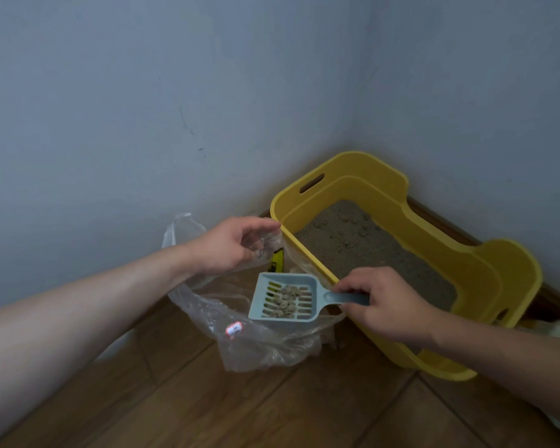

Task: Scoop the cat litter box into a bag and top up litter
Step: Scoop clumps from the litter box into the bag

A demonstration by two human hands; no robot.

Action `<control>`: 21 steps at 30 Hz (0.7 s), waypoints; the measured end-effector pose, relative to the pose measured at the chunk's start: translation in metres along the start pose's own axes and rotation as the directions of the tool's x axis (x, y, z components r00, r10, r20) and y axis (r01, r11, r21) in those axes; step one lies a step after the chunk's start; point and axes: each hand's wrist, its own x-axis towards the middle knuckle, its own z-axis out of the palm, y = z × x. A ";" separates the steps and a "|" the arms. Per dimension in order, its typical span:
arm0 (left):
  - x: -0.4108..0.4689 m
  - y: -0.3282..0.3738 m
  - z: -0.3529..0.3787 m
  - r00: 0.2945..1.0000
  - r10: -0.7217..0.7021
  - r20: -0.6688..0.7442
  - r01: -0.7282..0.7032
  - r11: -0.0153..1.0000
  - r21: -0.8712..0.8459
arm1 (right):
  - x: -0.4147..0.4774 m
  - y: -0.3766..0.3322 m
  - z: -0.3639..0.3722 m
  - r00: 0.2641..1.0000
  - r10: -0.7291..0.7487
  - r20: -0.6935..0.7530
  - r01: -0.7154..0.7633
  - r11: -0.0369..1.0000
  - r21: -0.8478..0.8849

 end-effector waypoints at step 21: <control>-0.013 -0.018 -0.004 1.000 0.014 -0.011 -0.014 0.998 -0.069 | 0.058 -0.037 0.021 0.983 -0.121 0.141 0.140 0.981 -0.132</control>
